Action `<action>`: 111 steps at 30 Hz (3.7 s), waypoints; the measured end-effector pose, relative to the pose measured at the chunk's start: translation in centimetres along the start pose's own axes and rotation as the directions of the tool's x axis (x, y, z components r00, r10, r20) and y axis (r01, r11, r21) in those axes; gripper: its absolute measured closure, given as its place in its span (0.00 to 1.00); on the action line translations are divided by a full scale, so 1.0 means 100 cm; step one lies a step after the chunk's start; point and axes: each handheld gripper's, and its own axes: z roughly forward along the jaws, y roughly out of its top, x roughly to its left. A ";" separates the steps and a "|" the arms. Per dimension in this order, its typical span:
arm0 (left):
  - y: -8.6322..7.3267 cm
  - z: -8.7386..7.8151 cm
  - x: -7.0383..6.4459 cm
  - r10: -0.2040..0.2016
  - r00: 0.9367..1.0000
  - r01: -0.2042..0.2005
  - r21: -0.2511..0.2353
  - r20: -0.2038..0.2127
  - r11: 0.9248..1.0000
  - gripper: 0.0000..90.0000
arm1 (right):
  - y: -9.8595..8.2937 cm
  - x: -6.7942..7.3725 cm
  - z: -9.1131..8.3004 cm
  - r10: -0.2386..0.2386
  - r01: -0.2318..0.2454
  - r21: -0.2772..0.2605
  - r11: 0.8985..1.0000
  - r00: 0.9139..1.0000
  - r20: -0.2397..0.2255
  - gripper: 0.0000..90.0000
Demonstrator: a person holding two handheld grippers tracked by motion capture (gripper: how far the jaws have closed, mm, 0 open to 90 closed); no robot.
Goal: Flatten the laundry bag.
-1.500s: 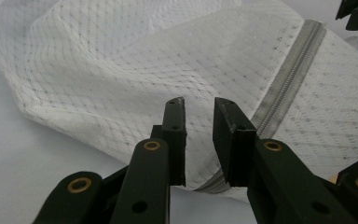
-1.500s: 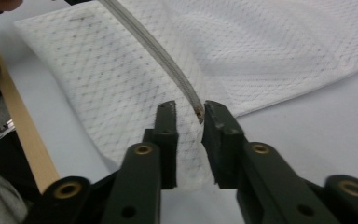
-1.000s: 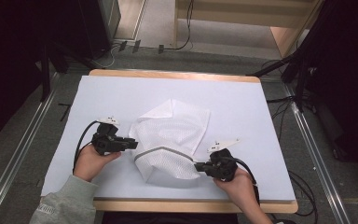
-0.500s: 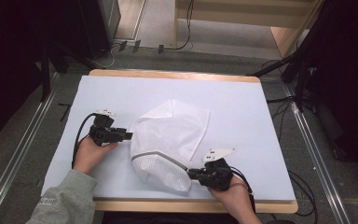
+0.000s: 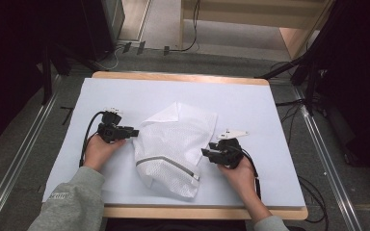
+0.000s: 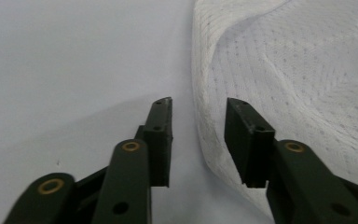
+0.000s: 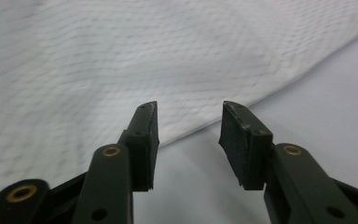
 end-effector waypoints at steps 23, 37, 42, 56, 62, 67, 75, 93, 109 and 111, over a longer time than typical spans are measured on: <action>0.017 0.007 0.009 -0.087 0.994 0.088 -0.001 0.059 0.996 1.00 | 0.030 -0.023 0.021 0.015 -0.018 0.031 0.999 0.995 0.095 1.00; 0.026 0.002 0.001 -0.025 0.999 0.026 -0.034 0.040 0.999 0.88 | 0.033 -0.046 0.017 0.029 -0.033 0.044 0.998 0.996 0.090 0.97; 0.040 0.008 -0.013 0.026 0.996 -0.024 -0.032 0.086 0.999 0.97 | 0.036 -0.037 0.008 0.020 -0.021 0.018 1.000 0.998 0.057 0.98; 0.053 0.053 -0.019 0.076 0.996 -0.075 -0.005 0.051 0.997 0.95 | 0.029 -0.029 0.002 0.041 -0.041 0.001 0.999 0.998 0.038 0.85; 0.055 0.050 0.001 0.010 1.000 -0.010 -0.036 0.018 0.999 0.93 | 0.025 -0.018 0.001 0.021 -0.021 0.012 1.000 1.000 0.016 0.84; 0.056 0.039 0.007 -0.026 0.999 0.029 -0.066 0.042 0.997 0.91 | 0.018 -0.010 -0.006 0.032 -0.032 0.008 0.999 0.999 -0.015 0.80; 0.045 0.012 0.001 0.009 0.998 -0.004 -0.071 0.062 0.997 0.87 | -0.004 0.002 -0.008 0.046 -0.044 0.053 0.998 0.999 -0.024 0.68; 0.012 -0.021 -0.019 0.038 0.995 -0.032 -0.073 0.089 0.997 0.82 | 0.018 -0.040 0.002 0.039 -0.042 0.091 0.995 0.999 0.036 1.00; -0.013 -0.012 -0.036 0.039 0.996 -0.038 -0.006 0.086 0.999 0.68 | 0.010 -0.051 -0.014 0.086 -0.086 0.034 0.996 0.996 0.013 0.80; -0.013 -0.006 -0.035 0.033 0.997 -0.033 0.004 0.066 0.999 0.65 | 0.005 -0.048 -0.016 0.070 -0.070 0.028 0.997 0.997 0.012 0.78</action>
